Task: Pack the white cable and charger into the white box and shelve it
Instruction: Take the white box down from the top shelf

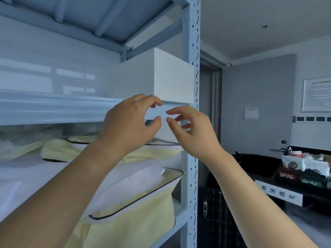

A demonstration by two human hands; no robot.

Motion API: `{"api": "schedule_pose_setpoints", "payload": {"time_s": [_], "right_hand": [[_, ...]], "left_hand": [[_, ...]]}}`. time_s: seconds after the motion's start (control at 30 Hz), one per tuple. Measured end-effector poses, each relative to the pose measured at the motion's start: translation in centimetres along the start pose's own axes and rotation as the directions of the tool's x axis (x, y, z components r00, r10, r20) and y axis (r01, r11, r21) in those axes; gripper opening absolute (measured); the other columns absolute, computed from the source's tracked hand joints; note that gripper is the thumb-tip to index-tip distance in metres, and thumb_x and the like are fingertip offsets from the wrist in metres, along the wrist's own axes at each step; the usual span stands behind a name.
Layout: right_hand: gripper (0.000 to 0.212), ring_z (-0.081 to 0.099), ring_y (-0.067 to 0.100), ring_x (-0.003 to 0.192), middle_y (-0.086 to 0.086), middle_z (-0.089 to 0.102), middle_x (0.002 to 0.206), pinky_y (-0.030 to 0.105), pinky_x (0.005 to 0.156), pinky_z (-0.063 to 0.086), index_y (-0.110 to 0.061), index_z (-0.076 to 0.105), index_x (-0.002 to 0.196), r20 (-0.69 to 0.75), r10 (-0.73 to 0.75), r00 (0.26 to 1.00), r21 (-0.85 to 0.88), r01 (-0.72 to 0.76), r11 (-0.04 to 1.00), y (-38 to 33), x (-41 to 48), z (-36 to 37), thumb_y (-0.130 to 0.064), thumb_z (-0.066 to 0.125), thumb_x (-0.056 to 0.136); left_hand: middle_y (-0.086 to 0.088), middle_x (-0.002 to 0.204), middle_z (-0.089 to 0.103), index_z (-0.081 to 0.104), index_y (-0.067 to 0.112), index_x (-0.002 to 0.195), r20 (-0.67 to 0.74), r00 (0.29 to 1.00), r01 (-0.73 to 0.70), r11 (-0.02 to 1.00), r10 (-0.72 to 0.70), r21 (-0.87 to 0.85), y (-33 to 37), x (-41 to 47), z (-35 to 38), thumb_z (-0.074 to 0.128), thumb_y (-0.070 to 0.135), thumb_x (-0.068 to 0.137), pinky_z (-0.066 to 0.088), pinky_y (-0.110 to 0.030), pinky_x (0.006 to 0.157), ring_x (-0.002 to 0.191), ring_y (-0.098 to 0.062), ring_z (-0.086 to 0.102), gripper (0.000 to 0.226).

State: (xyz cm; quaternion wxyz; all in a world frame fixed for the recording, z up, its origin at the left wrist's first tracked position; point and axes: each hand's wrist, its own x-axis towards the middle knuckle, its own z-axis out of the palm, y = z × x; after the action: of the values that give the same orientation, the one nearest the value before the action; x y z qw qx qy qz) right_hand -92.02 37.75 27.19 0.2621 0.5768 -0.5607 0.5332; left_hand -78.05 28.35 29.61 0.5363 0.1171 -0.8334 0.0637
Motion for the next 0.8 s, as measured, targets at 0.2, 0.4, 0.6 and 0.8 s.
{"api": "schedule_pose_setpoints", "payload": {"time_s": [0.2, 0.4, 0.6, 0.8], "right_hand": [[0.018, 0.059, 0.008, 0.09, -0.008, 0.061, 0.104, 0.035, 0.073, 0.054, -0.022, 0.062, 0.104, -0.003, -0.022, 1.0, 0.055, 0.022, 0.998, 5.7, 3.4, -1.3, -0.027, 0.057, 0.088], [0.018, 0.058, 0.006, 0.091, -0.01, 0.061, 0.106, 0.029, 0.074, 0.053, -0.022, 0.062, 0.106, 0.006, -0.036, 0.999, 0.059, 0.036, 0.998, 8.4, 6.2, -1.5, -0.027, 0.056, 0.088], [0.016, 0.057, 0.002, 0.092, -0.015, 0.06, 0.103, 0.019, 0.072, 0.049, -0.028, 0.061, 0.103, -0.041, -0.058, 0.997, 0.113, 0.063, 0.992, 9.7, 9.4, -0.9, -0.026, 0.057, 0.088], [0.014, 0.056, 0.002, 0.09, -0.016, 0.06, 0.101, 0.021, 0.072, 0.05, -0.028, 0.062, 0.1, -0.085, -0.096, 0.992, 0.154, 0.108, 0.982, 9.6, 13.7, -0.1, -0.025, 0.058, 0.087]], "left_hand": [[0.015, 0.102, 0.062, 0.057, 0.036, 0.106, 0.017, 1.0, -0.024, 0.997, 0.023, 0.074, 0.7, 4.7, 4.0, 0.058, 0.034, 0.08, 0.043, -0.028, 0.067, 0.091, -0.014, 0.057, 0.027], [0.017, 0.103, 0.062, 0.056, 0.038, 0.107, -0.007, 0.998, -0.058, 0.994, 0.059, 0.089, 0.6, 8.0, 5.4, 0.059, 0.035, 0.081, 0.047, -0.031, 0.071, 0.092, -0.012, 0.056, 0.026], [0.018, 0.098, 0.063, 0.058, 0.038, 0.102, -0.102, 0.993, -0.047, 0.997, 0.053, 0.064, -0.1, 11.5, 4.8, 0.056, 0.04, 0.079, 0.051, -0.033, 0.073, 0.087, -0.008, 0.057, 0.023], [0.017, 0.099, 0.063, 0.058, 0.038, 0.102, -0.087, 0.993, -0.073, 0.988, 0.085, 0.134, -0.1, 15.2, 4.6, 0.059, 0.035, 0.081, 0.05, -0.033, 0.071, 0.088, -0.011, 0.057, 0.022]]}}
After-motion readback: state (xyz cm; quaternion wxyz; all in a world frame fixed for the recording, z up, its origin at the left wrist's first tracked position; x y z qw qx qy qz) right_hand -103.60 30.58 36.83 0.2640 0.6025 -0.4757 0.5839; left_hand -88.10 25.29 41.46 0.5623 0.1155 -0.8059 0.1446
